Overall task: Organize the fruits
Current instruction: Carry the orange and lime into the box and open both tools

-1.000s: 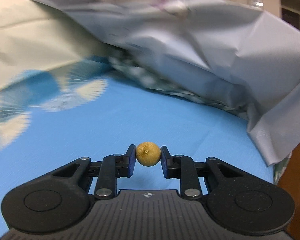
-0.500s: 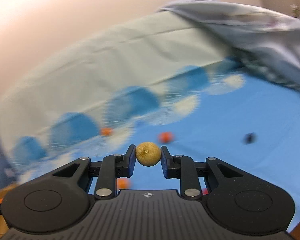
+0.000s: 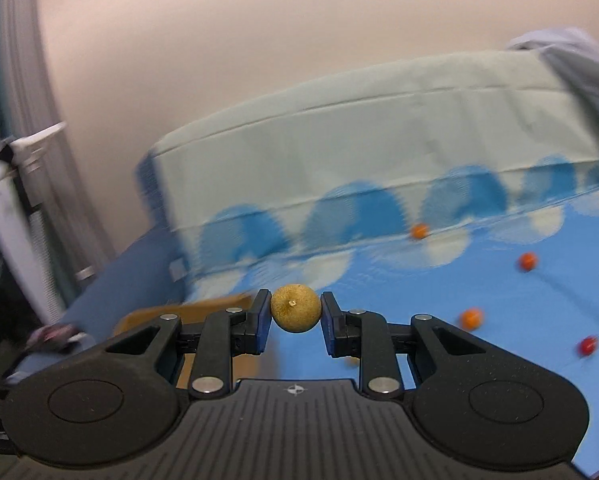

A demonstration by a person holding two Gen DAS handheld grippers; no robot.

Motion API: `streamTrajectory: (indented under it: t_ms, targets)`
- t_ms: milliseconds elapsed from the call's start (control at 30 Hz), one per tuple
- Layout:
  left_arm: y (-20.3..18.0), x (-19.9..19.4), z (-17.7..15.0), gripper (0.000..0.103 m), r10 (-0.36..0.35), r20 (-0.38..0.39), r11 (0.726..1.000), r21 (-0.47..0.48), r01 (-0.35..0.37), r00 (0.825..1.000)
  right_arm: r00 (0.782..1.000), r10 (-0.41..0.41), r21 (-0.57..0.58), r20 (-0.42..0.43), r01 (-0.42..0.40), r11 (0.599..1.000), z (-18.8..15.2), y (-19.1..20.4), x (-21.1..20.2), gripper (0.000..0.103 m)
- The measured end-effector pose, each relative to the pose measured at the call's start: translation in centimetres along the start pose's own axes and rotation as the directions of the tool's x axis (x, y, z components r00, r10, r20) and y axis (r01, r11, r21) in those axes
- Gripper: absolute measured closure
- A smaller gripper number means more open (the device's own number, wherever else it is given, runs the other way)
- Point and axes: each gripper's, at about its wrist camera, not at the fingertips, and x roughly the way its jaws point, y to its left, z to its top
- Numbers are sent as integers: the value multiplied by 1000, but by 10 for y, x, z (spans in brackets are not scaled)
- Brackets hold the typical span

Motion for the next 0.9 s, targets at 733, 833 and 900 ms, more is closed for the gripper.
streamTrajectory:
  t_ms: [733, 833, 900]
  targets:
    - [87, -30, -50, 63, 48, -10, 989, -142, -48, 999, 977, 66, -118, -205, -91, 989, -77, 99, -8, 76]
    - [93, -14, -41, 63, 57, -29, 988, -144, -60, 998, 974, 48, -154, -223, -83, 984, -79, 100, 7, 76]
    - [97, -3, -35, 63, 64, -39, 988, -141, -69, 997, 970, 38, -167, -239, -80, 983, -80, 100, 19, 76]
